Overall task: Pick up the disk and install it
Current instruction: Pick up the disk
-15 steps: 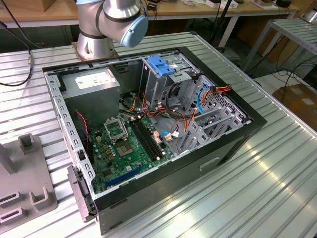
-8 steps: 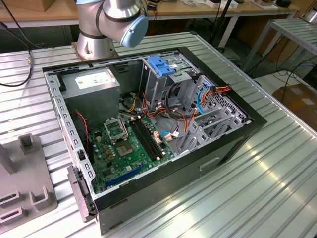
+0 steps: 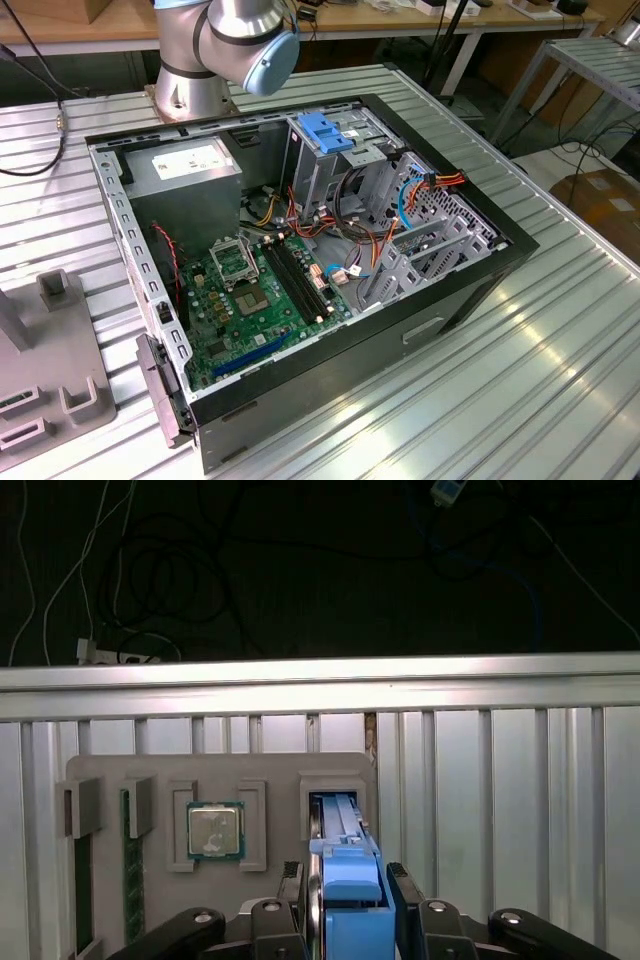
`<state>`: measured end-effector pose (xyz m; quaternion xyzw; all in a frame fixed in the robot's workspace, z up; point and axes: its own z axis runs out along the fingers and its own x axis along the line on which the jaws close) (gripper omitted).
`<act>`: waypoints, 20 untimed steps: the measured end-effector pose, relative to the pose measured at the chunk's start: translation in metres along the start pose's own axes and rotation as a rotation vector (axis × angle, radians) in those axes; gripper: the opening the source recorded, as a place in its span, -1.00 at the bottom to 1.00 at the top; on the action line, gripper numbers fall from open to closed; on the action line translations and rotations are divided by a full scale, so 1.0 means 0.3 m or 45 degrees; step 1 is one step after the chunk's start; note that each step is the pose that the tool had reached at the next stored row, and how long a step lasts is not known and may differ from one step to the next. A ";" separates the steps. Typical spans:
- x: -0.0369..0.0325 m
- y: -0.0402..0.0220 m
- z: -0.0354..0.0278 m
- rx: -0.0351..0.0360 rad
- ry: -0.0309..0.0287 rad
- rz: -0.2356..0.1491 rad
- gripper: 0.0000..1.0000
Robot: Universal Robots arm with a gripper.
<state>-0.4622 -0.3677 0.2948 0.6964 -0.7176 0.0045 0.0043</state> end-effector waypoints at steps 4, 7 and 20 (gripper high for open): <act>0.000 0.000 0.000 0.0001 0.0003 0.000 -0.26; 0.000 0.000 0.000 0.0000 0.0006 0.000 -0.26; 0.000 0.000 0.000 0.0000 0.0008 0.000 -0.26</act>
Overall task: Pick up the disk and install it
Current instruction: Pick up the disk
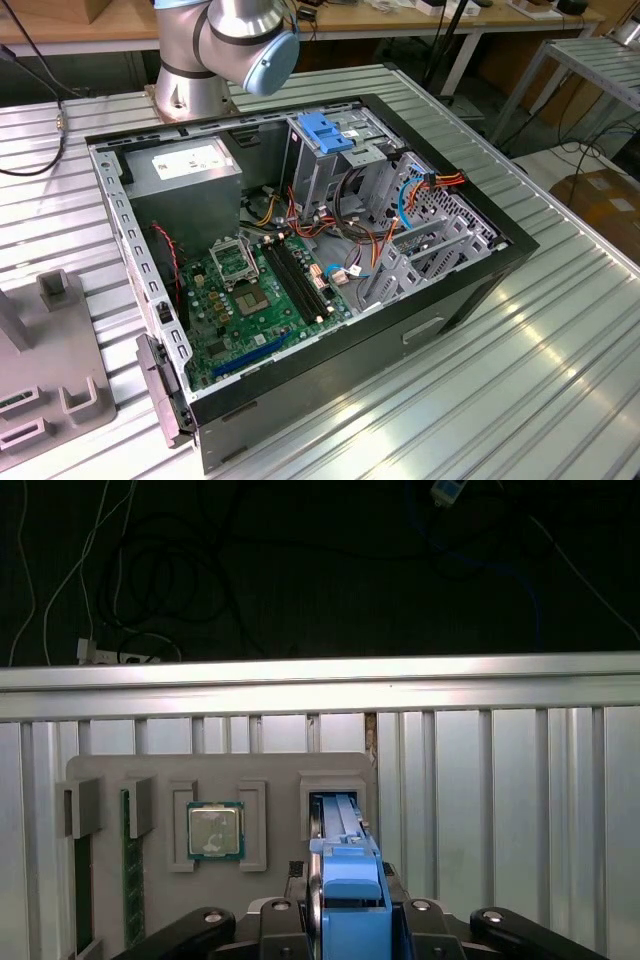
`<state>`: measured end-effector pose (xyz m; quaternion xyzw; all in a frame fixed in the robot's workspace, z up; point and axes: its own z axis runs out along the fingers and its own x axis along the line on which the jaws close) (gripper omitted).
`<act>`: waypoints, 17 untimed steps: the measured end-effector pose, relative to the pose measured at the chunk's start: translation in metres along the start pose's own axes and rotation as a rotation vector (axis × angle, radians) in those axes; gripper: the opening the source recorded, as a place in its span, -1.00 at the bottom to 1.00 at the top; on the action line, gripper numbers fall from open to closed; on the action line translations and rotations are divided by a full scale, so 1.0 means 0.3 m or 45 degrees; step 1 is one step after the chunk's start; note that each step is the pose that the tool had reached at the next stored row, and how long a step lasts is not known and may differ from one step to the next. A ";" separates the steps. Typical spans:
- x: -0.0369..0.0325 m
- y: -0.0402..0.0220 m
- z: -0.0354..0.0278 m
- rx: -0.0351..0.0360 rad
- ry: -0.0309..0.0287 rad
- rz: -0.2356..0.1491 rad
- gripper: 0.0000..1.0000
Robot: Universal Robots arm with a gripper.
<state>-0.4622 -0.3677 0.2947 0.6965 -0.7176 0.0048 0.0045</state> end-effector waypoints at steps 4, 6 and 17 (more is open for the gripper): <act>0.000 0.000 -0.005 0.0001 0.0000 0.000 -0.26; 0.000 0.000 -0.011 0.0001 0.0000 0.000 -0.26; 0.001 0.000 -0.070 0.0001 0.0000 0.000 -0.26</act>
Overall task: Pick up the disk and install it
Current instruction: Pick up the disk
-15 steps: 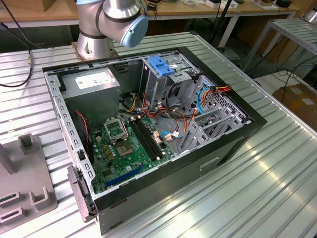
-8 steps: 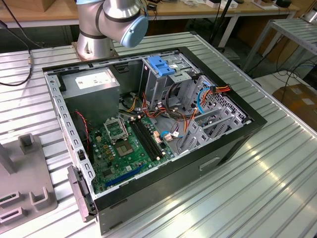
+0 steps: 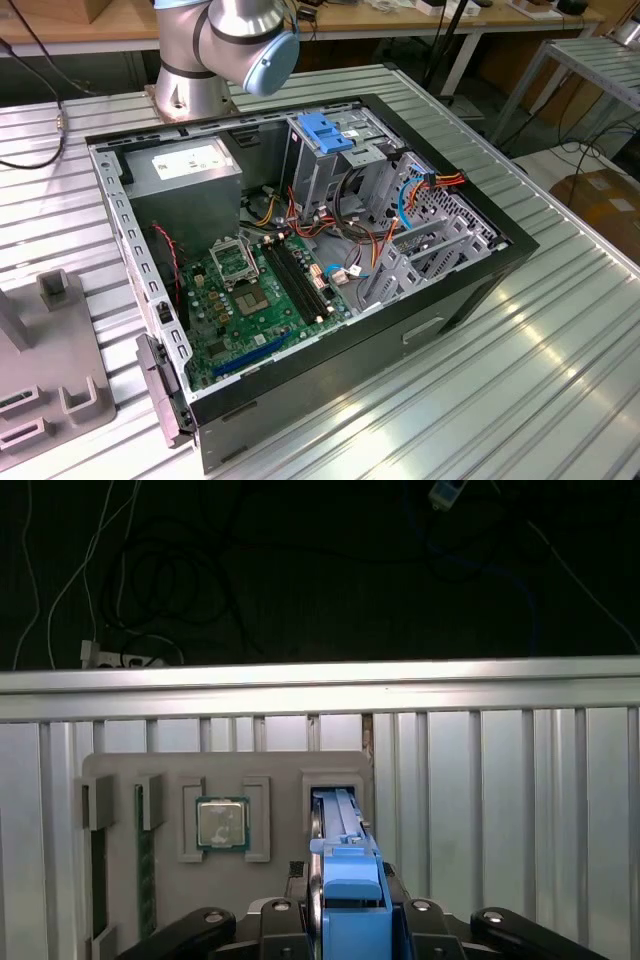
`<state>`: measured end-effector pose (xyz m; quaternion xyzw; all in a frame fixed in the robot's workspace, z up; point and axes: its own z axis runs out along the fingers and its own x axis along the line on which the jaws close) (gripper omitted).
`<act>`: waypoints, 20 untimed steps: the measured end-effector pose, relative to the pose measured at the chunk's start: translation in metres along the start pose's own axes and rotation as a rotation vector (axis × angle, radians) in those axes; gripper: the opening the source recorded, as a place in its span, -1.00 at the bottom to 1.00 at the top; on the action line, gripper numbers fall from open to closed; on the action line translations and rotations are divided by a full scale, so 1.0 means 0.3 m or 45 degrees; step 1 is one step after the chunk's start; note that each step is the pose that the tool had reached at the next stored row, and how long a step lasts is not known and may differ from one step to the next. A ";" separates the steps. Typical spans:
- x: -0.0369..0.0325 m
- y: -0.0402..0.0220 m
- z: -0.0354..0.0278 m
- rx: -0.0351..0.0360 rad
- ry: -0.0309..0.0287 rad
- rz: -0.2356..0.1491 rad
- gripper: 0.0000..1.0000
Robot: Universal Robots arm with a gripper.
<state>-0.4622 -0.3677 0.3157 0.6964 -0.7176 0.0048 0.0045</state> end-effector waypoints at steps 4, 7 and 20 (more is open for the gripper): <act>0.000 0.000 -0.036 -0.0001 0.0001 0.000 -0.26; 0.001 0.000 -0.057 -0.0001 0.0000 0.000 -0.26; 0.002 0.000 -0.168 0.0000 0.0000 0.000 -0.26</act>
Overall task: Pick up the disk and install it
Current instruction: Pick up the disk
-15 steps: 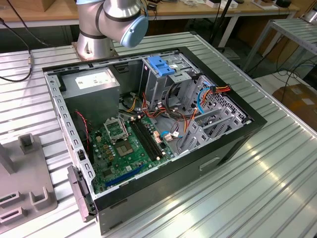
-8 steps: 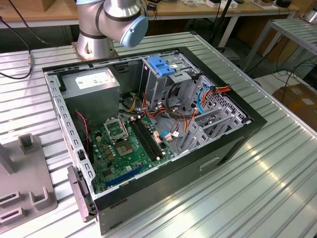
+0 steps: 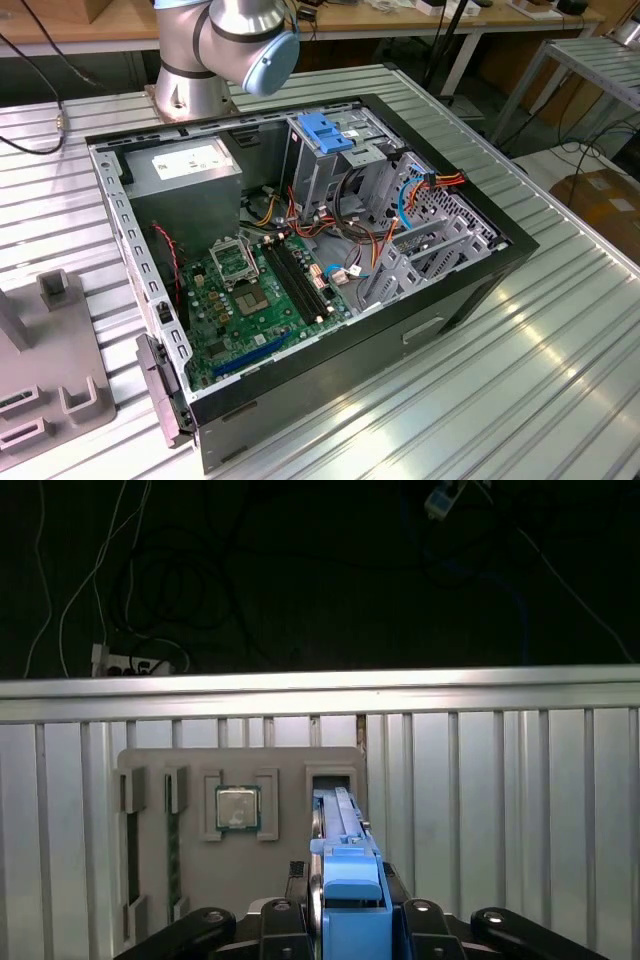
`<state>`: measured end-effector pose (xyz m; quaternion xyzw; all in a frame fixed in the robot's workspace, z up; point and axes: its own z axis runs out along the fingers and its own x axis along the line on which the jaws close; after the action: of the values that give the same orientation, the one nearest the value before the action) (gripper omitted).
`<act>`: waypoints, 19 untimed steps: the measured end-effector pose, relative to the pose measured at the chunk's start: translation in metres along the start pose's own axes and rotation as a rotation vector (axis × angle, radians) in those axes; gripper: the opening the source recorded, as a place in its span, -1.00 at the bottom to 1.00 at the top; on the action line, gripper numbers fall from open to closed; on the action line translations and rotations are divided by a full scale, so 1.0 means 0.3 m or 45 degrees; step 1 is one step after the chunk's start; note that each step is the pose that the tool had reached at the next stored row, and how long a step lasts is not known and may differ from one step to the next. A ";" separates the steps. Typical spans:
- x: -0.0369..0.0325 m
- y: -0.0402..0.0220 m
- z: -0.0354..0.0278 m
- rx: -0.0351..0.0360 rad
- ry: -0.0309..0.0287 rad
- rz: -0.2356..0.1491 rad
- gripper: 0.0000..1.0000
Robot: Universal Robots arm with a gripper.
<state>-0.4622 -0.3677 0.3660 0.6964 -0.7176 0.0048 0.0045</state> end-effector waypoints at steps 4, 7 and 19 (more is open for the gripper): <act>0.000 0.000 -0.034 0.0001 -0.0001 0.000 -0.26; 0.001 0.000 -0.051 -0.0001 0.0001 0.000 -0.26; 0.001 0.000 -0.055 0.0001 -0.0001 0.000 -0.26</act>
<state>-0.4622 -0.3677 0.3824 0.6964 -0.7176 0.0048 0.0044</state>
